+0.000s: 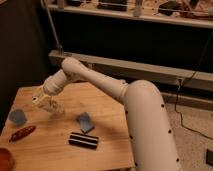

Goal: Stand the bottle upright

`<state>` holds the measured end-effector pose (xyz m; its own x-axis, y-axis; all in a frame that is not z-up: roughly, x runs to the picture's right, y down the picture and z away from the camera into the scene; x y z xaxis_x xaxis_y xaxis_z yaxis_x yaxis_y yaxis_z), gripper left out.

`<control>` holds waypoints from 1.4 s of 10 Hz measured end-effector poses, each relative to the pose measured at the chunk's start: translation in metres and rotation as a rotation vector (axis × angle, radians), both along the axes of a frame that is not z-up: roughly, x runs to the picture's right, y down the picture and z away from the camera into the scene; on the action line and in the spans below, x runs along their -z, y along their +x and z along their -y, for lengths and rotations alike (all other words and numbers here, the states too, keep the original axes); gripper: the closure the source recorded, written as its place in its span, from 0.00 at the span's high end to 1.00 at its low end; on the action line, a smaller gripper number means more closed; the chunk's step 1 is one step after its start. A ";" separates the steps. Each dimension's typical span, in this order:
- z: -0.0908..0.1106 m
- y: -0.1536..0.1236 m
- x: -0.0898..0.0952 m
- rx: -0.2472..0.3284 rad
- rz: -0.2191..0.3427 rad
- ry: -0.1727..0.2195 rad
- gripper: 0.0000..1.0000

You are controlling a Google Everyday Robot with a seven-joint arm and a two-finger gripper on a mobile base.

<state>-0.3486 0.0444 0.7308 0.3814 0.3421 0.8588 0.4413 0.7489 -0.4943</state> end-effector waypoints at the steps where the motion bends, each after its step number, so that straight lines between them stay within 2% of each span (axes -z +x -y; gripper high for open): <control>1: 0.002 0.002 -0.001 -0.014 0.014 -0.010 0.08; 4: 0.006 0.008 -0.002 -0.055 0.056 -0.044 0.08; 7: 0.006 0.012 -0.006 -0.082 0.077 -0.071 0.08; 11: 0.013 0.020 -0.010 -0.147 0.112 -0.106 0.08; 14: 0.011 0.023 -0.014 -0.168 0.126 -0.129 0.08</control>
<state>-0.3252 0.0331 0.7448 0.2028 0.5015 0.8411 0.3796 0.7515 -0.5396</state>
